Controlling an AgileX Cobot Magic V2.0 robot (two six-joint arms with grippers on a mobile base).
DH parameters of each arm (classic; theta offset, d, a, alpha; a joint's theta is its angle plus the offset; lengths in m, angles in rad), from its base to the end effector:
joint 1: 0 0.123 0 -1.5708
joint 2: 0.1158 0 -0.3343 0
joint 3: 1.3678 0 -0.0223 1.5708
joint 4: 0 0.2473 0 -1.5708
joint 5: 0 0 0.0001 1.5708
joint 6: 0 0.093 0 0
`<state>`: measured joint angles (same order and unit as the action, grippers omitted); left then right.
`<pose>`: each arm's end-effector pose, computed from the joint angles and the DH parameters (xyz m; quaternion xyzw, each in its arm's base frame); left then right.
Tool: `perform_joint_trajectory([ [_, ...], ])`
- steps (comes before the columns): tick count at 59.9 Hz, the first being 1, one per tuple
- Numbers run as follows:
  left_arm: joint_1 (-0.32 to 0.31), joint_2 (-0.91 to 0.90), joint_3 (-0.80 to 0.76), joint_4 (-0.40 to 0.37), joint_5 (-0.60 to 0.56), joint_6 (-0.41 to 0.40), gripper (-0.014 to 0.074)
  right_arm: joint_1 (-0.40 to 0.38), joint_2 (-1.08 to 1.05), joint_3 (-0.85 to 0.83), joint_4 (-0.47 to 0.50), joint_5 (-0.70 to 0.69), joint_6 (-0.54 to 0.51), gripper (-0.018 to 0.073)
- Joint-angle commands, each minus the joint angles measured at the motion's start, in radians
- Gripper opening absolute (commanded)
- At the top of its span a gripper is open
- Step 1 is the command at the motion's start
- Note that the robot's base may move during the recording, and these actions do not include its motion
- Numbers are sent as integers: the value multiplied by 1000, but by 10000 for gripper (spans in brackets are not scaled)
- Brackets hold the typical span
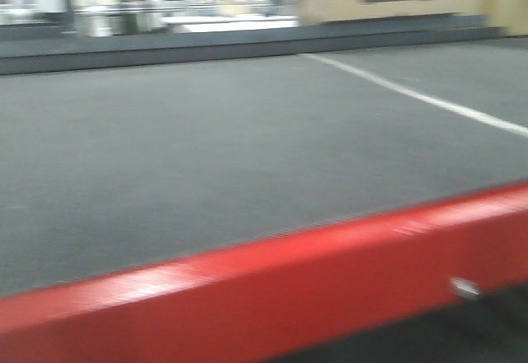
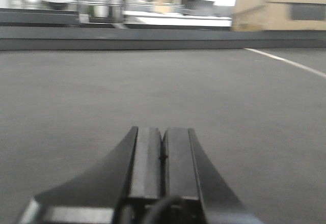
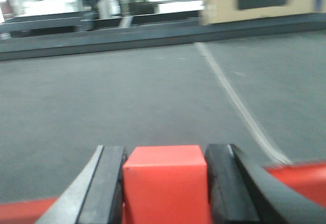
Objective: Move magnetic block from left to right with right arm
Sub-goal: 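Drive the base along the red table toward the office chair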
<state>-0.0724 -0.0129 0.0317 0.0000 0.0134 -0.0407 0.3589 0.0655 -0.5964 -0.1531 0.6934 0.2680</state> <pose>0.0055 -0.0004 0.2015 0.0109 0.6873 -0.0411 0.7251 -0.0416 -0.0253 0.3382 -0.0431 0.7299 0.1369 0.6683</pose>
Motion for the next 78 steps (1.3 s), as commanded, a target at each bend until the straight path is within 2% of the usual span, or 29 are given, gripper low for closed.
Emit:
perform_joint_trajectory([
  [1, -3, -13, 9, 0, -88, -7, -116, -5, 16, -26, -17, -83, -10, 119],
  [41, -3, -13, 9, 0, -88, -7, -116, -5, 16, -26, -17, -83, -10, 119],
  [78, 39, -13, 9, 0, -88, -7, -116, -5, 16, -26, -17, -83, -10, 119],
])
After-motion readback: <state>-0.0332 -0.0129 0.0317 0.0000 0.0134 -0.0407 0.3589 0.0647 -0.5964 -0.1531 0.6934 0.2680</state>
